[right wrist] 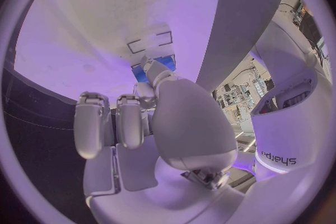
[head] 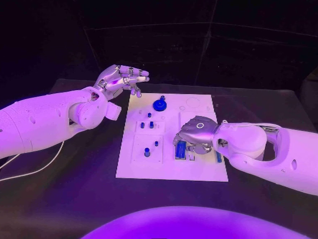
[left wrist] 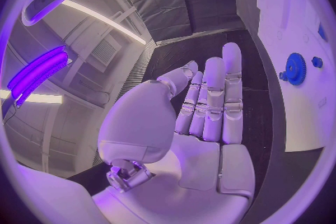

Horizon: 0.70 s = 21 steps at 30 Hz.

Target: Assemble the parts on the task board

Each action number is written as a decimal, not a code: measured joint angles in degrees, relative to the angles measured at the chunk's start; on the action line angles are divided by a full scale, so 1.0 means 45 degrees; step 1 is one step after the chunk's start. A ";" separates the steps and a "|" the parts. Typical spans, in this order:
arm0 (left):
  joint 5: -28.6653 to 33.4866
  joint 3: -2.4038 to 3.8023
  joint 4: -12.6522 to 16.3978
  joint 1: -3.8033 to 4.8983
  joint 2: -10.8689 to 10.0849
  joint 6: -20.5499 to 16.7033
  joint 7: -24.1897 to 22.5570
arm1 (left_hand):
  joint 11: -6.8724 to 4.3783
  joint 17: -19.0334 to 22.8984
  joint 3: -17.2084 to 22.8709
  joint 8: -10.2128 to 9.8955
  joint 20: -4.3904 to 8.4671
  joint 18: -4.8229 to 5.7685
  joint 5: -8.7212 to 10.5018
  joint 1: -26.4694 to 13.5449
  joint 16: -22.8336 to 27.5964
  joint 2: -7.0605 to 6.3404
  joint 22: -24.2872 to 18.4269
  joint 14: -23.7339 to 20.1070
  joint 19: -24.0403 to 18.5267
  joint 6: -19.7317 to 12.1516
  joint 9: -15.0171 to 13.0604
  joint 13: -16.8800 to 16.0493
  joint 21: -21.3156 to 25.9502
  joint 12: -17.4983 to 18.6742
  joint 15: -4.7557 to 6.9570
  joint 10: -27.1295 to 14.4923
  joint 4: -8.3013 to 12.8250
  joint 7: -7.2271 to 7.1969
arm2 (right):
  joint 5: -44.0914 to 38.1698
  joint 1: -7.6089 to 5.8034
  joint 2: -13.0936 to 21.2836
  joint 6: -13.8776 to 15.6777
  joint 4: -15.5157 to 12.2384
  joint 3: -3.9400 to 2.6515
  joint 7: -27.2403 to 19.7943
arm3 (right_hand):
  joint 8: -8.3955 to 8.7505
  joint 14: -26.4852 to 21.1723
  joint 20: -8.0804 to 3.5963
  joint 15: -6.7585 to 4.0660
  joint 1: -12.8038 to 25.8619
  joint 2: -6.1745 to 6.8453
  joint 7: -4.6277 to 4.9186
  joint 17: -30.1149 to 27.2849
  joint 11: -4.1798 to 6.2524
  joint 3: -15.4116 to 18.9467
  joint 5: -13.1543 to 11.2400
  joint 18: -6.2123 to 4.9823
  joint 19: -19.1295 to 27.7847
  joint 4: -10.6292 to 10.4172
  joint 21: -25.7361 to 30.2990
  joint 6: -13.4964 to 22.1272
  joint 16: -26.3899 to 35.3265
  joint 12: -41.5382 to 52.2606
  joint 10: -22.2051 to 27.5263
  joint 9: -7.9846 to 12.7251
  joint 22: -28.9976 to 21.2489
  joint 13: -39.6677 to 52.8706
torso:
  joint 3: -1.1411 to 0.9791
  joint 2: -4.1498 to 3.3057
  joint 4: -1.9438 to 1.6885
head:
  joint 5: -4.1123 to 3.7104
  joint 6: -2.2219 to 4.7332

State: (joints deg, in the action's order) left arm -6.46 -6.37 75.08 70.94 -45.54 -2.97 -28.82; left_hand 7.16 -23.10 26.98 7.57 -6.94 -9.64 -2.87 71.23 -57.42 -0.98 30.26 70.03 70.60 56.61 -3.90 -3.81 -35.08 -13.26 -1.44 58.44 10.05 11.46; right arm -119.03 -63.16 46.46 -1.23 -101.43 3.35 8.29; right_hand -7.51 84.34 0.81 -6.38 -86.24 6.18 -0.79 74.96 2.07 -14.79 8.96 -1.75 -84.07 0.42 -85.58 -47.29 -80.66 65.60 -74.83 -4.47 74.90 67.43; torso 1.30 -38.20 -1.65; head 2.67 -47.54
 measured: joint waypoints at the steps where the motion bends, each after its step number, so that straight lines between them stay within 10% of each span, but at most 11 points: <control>1: 0.0000 0.0000 -0.0002 0.0000 0.0001 0.0002 0.0003 | 0.0000 0.0000 0.0000 0.0000 0.0000 -0.0001 0.0000 0.0000 0.0000 0.0000 0.0000 0.0000 0.0000 0.0000 0.0000 0.0000 0.0000 0.0000 0.0000 0.0000 0.0000 0.0000 | 0.0000 0.0000 -0.0015 0.0000 0.0009 0.0000 -0.0015 | -0.0075 0.0000 0.0000 0.0001 0.0000 0.0000 0.0065 0.0000 0.0000 -0.0104 0.0000 0.0000 0.0000 0.0029 0.0000 -0.0064 0.0000 0.0081 0.0000 -0.0016 0.0000 0.0062 | -0.0001 0.0000 0.0000 | 0.0001 -0.0005; 5: 0.0000 -0.0001 -0.0012 0.0000 0.0006 0.0010 0.0014 | 0.0000 0.0000 0.0000 0.0000 0.0000 -0.0001 0.0000 0.0000 0.0000 0.0000 0.0000 0.0000 0.0000 0.0000 0.0000 0.0000 0.0000 0.0000 0.0000 0.0000 0.0000 0.0000 | 0.0004 0.0000 -0.0059 0.0011 0.0024 0.0007 -0.0106 | -0.0219 -0.0067 0.0000 -0.0067 -0.0046 0.0052 0.0110 -0.0001 0.0319 -0.0312 0.0001 -0.0001 0.0000 0.0123 0.0000 -0.0213 -0.0047 0.0337 -0.0320 -0.0036 0.0000 0.0257 | -0.0005 0.0000 -0.0001 | 0.0006 -0.0022; 21: 0.0000 -0.0006 -0.0049 0.0000 0.0021 0.0035 0.0069 | 0.0000 0.0014 0.0001 0.0000 0.0000 -0.0001 0.0000 0.0000 0.0000 0.0000 -0.0012 0.0001 0.0000 0.0000 -0.0001 0.0000 0.0000 -0.0059 0.0000 0.0000 -0.0001 0.0000 | 0.0112 -0.0002 -0.0027 0.0430 0.0044 0.0016 -0.0571 | -0.1109 -0.0065 0.0000 0.0032 0.0458 -0.0016 0.0544 -0.0003 0.0180 -0.1474 -0.0073 0.0001 0.0000 0.0563 -0.0103 -0.1548 -0.0068 0.0694 -0.0458 -0.0203 0.0000 0.0491 | -0.0009 -0.0001 -0.0002 | 0.0016 -0.0032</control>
State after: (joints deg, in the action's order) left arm -6.46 -6.39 74.86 70.94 -45.45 -2.81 -28.51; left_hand 7.16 -23.04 26.98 7.57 -6.94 -9.65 -2.87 71.23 -57.42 -0.98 30.21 70.03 70.60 56.61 -3.90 -3.81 -35.08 -13.53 -1.44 58.45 10.05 11.46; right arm -118.53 -63.17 46.34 0.70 -101.24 3.42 5.72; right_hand -12.50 84.04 0.81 -6.24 -84.18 6.11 1.66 74.94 2.87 -21.42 8.63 -1.75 -84.06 2.95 -86.04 -54.26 -80.96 68.72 -76.89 -5.39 74.90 69.64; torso 1.26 -38.21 -1.66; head 2.74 -47.68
